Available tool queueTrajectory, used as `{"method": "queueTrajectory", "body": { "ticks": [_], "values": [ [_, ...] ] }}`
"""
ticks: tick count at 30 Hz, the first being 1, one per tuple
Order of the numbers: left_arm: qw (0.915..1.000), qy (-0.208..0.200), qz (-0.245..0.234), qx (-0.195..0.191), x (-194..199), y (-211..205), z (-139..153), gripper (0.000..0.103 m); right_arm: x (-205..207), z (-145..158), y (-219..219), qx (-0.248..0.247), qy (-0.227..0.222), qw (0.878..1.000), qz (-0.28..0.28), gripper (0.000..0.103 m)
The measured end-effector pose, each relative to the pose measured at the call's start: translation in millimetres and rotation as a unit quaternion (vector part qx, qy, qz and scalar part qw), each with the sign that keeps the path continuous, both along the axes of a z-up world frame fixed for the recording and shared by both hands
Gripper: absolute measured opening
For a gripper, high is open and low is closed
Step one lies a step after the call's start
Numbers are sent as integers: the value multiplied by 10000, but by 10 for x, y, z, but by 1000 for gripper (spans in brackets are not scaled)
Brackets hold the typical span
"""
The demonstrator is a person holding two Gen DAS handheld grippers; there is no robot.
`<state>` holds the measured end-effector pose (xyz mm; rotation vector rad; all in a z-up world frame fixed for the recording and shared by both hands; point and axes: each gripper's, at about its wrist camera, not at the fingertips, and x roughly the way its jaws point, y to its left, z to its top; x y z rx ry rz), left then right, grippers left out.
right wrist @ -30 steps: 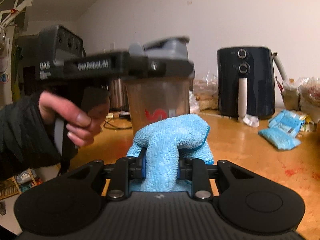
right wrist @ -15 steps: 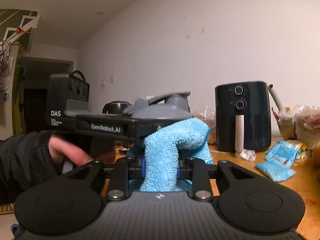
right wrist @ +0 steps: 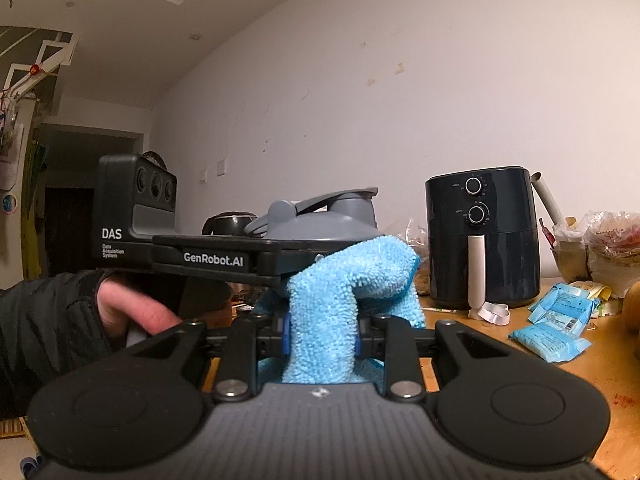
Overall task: Clean container
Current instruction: 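Rub the blue cloth along the bottle's side with the right gripper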
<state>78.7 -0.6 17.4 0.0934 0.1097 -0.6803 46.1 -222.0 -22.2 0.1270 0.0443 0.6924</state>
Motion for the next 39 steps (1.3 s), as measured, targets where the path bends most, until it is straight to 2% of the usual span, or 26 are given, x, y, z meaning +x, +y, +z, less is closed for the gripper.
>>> {"method": "queueTrajectory", "body": {
  "ticks": [20,26,31,39],
  "values": [
    [10000,-20,43,-38,-11,1,-18,95,-337,-73,-247,-110,9,9996,-266,19],
    [9994,207,35,-279,29,50,-49,96,-424,-94,-403,-38,75,9990,-433,19],
    [9995,160,67,-271,30,42,-47,96,-467,-114,-434,-35,113,9990,-427,19],
    [9993,-136,344,-91,-76,-27,-26,96,-476,-138,-474,53,177,9988,-450,19]
  ]
}}
